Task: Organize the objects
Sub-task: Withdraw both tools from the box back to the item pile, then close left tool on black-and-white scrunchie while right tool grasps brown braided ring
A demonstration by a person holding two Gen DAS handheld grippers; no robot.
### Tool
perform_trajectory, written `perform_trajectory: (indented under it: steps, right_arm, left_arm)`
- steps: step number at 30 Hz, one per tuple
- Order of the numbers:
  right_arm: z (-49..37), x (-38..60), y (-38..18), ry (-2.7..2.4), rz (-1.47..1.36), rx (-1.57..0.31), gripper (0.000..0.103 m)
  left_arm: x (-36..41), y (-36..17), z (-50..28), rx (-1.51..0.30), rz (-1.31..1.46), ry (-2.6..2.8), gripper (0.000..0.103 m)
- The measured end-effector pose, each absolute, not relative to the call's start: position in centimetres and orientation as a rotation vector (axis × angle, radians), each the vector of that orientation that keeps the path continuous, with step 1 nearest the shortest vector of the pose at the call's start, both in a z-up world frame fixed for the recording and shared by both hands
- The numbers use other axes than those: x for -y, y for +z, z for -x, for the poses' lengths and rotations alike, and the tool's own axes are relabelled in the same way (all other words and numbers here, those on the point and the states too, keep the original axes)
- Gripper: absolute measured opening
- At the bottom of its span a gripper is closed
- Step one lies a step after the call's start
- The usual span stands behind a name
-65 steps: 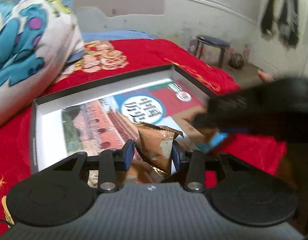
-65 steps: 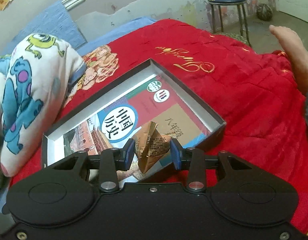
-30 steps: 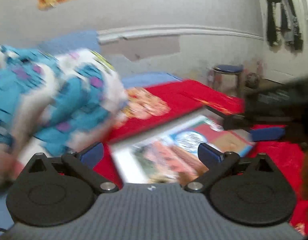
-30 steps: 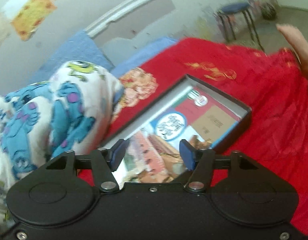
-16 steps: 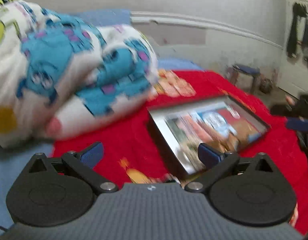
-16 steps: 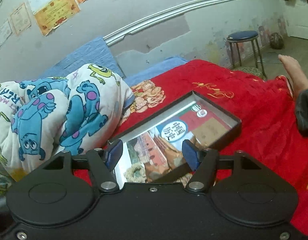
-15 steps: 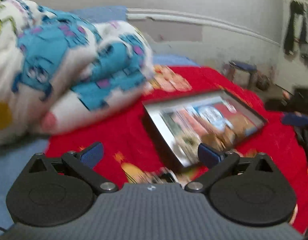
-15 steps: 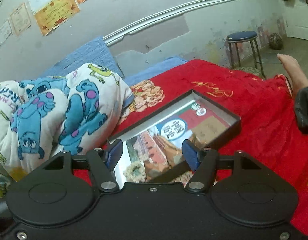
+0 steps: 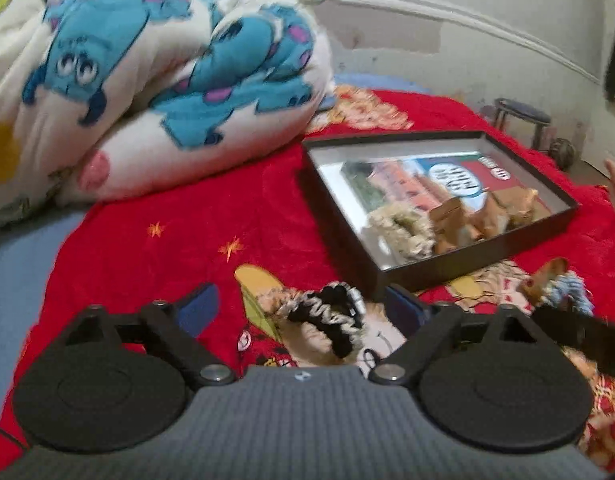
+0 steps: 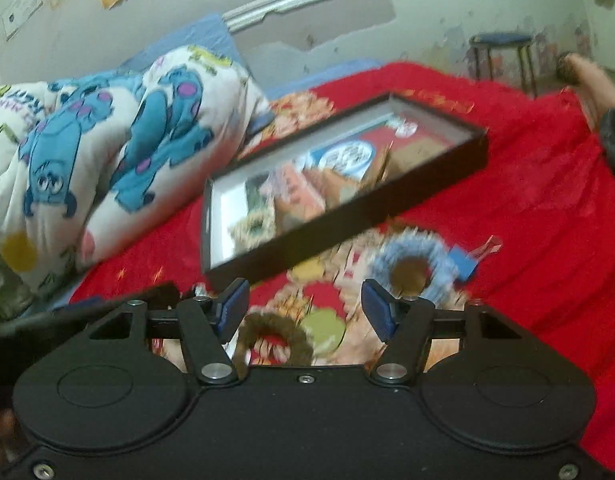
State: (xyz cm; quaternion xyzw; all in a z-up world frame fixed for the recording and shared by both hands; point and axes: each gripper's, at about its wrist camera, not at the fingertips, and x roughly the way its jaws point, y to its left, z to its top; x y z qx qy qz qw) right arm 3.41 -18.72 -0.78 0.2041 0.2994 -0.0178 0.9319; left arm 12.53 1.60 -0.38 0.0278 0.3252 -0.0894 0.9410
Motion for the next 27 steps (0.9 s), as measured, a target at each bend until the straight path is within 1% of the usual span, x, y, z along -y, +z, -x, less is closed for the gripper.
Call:
perform_trajectory:
  steps: [2,3,5,6,7,8,9,10,12,14,17,18,19,21,23,27]
  right_arm:
    - [-3.6,18.5,-1.6,-0.033,-0.42,-0.628,0.058]
    - [-3.8,18.2,-2.0,-0.022,-0.419,-0.634,0.055]
    - [-4.0,17.8,-2.7,0.013,-0.424,-0.645,0.053]
    - [-4.1,17.5,-3.1,0.023,-0.427,-0.648,0.052]
    - [-4.2,17.3,-3.6,0.024,-0.427,-0.652,0.05]
    - [-4.3,17.1,-4.0,0.021,-0.421,-0.659,0.048]
    - [-4.5,16.8,-4.4,0.018,-0.412,-0.666,0.044]
    - [-4.7,16.6,-4.7,0.016,-0.403,-0.67,0.042]
    - [-4.8,16.3,-5.3,0.011,-0.408,-0.664,0.041]
    - [-5.1,15.8,-6.0,-0.013,-0.394,-0.653,0.039]
    - [-5.2,14.7,-6.3,-0.058,-0.32,-0.637,0.029]
    - [-5.2,14.5,-6.2,-0.075,-0.307,-0.638,0.024]
    - [-5.2,14.5,-6.3,-0.089,-0.304,-0.637,0.02]
    - [-5.2,14.7,-6.3,-0.095,-0.32,-0.633,0.019]
    - [-5.1,14.9,-6.3,-0.105,-0.327,-0.631,0.014]
    - [-5.0,14.8,-6.4,-0.111,-0.318,-0.624,0.014]
  left_arm:
    - [-2.0,-1.0,-13.4,-0.689,-0.032,-0.169,0.084]
    - [-2.1,-1.3,-13.7,-0.7,-0.025,-0.157,0.079]
    - [-2.3,-1.9,-14.3,-0.733,-0.001,-0.144,0.071]
    - [-2.4,-2.2,-14.6,-0.751,0.009,-0.142,0.064]
    - [-2.4,-2.5,-14.8,-0.771,0.013,-0.139,0.049]
    - [-2.4,-2.9,-15.1,-0.794,0.01,-0.128,0.041]
    - [-2.4,-3.2,-15.3,-0.809,0.003,-0.118,0.029]
    - [-2.3,-3.4,-15.4,-0.814,-0.005,-0.105,0.025]
    - [-2.1,-3.5,-15.2,-0.807,-0.018,-0.096,0.024]
    - [-1.8,-3.5,-15.1,-0.805,-0.034,-0.085,0.023]
    - [-1.0,-3.7,-14.8,-0.795,-0.086,-0.072,0.023]
    - [-0.8,-3.7,-14.7,-0.793,-0.1,-0.068,0.023]
    - [-0.7,-3.7,-14.6,-0.792,-0.109,-0.066,0.021]
    - [-0.6,-3.7,-14.5,-0.793,-0.111,-0.066,0.019]
    - [-0.6,-3.6,-14.5,-0.796,-0.106,-0.064,0.018]
    - [-0.6,-3.5,-14.5,-0.797,-0.105,-0.062,0.018]
